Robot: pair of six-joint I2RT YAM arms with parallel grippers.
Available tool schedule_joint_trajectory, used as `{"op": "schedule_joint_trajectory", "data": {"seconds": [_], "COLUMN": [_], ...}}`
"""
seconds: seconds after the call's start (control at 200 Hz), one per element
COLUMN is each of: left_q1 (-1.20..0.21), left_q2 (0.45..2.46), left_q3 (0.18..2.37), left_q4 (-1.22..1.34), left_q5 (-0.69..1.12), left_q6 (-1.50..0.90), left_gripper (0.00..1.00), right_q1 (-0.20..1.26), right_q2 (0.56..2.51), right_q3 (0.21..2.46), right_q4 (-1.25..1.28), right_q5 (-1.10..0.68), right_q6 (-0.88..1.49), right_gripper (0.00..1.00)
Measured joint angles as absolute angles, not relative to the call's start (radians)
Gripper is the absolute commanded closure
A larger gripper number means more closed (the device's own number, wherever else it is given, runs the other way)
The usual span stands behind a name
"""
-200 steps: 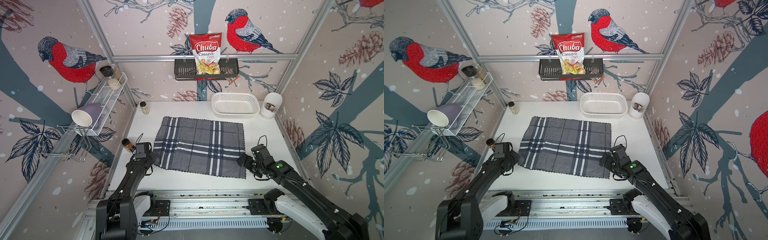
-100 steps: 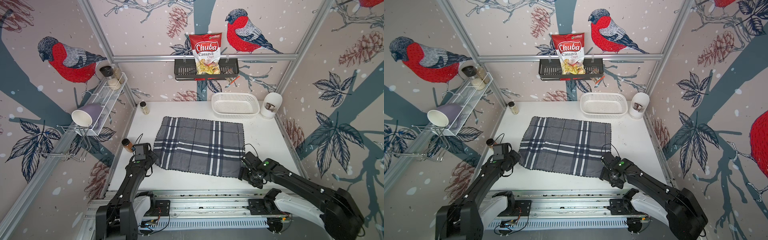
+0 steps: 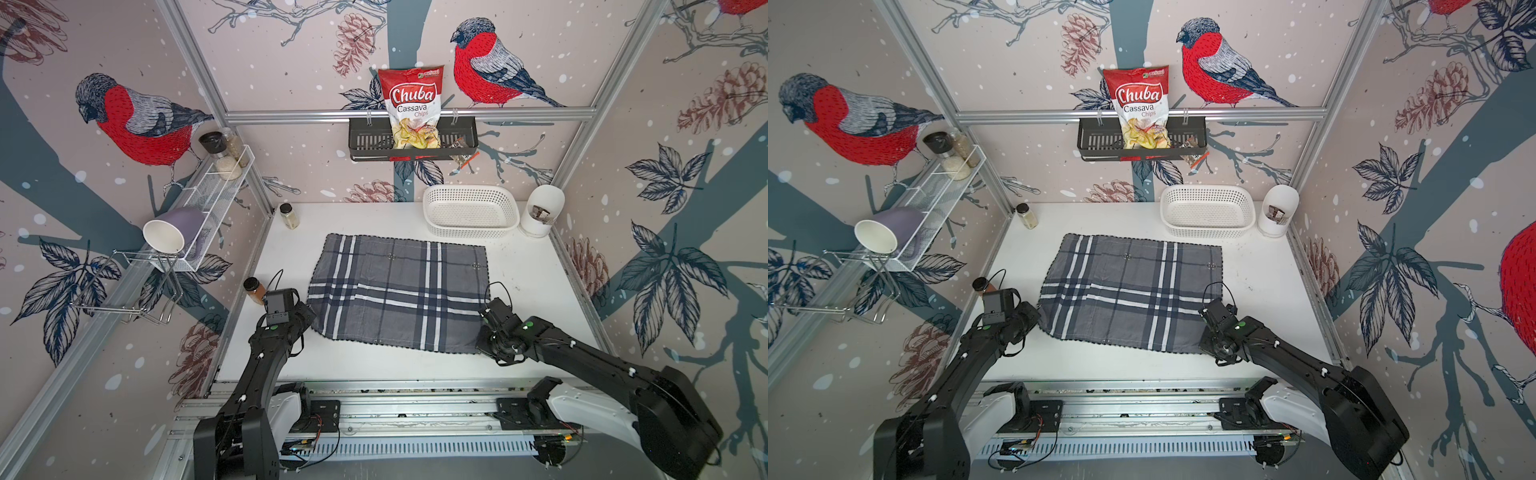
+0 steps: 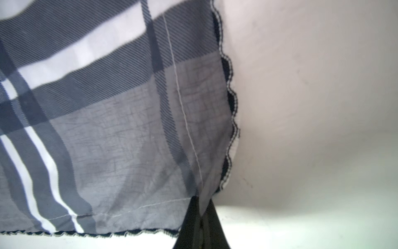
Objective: Roll up the pillowcase
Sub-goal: Fold the pillowcase.
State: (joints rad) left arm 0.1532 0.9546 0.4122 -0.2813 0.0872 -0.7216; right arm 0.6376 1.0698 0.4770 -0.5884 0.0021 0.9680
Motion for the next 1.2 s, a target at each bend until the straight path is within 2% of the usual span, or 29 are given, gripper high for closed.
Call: {"op": "schedule_joint_trajectory", "data": {"seconds": [0.39, 0.875, 1.045, 1.2], "left_q1": [0.155, 0.155, 0.155, 0.155], "left_q2": [0.69, 0.388, 0.395, 0.558], "left_q3": [0.466, 0.447, 0.517, 0.558], "left_q4": [-0.357, -0.449, -0.476, -0.443], "left_q5": [0.094, 0.164, 0.147, 0.155], "left_q6": [-0.762, -0.838, -0.837, -0.822], "left_gripper": [1.0, 1.0, 1.0, 1.0], "right_q1": [0.455, 0.479, 0.472, 0.366], "right_q2": [0.886, 0.686, 0.679, 0.769], "right_q3": [0.658, 0.645, 0.7, 0.753], "right_q4": [-0.714, -0.84, -0.856, -0.824], "right_q5": [0.01, -0.031, -0.012, -0.014], "right_q6": [0.808, 0.759, 0.765, 0.729], "right_gripper": [1.0, 1.0, 1.0, 1.0]}}
